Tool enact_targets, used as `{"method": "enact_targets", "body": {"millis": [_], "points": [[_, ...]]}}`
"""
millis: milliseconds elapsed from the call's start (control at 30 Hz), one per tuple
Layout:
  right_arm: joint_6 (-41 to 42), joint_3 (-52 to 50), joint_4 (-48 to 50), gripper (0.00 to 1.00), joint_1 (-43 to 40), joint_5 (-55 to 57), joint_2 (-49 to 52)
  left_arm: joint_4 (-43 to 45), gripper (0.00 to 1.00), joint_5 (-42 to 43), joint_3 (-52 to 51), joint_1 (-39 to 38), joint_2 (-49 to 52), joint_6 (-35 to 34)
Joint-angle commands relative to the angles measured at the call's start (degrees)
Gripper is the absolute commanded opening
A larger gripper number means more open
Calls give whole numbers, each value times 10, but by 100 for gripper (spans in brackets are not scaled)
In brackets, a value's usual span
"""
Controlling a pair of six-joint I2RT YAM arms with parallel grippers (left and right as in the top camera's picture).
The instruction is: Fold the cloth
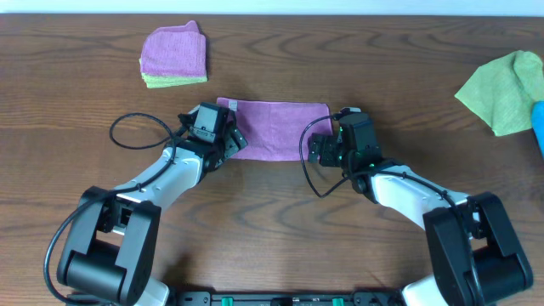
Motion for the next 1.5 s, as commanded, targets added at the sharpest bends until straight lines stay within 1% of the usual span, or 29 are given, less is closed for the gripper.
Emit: {"method": "enact_targets", "body": {"millis": [0,167,267,467,633,733,900,1067,1200,1333,1433,1467], "points": [[-10,10,13,99,-4,-8,-8,-10,95,2,10,-3,0,-8],[-10,28,20,99,-4,-48,-8,-28,95,4,10,-3,0,-9],[-10,31,21,99,-4,-72,-8,-55,96,6,10,-3,0,-9],[-16,31,18,99,-3,-72,-8,-110,95,4,10,-3,0,-8],[-17,31,27,99,-2,-105,-8,-116,95,6,10,-3,0,-9],[-18,31,16,99,1,-86,-5,-116,95,6,10,-3,0,-9],[-25,31,7,99,1,-86,26,-116,95,5,10,-3,0,-8],[-38,31,21,99,0,-81,50,-114,95,5,10,-3,0,-9],[-60,31,27,99,0,-38,54,-114,95,6,10,-3,0,-9],[-65,31,42,99,0,-49,56,-110,95,6,10,-3,0,-9],[-56,31,42,91,0,-74,70,-103,95,6,10,-3,0,-9],[-51,31,43,90,0,-76,78,-103,95,6,10,-3,0,-9]]}}
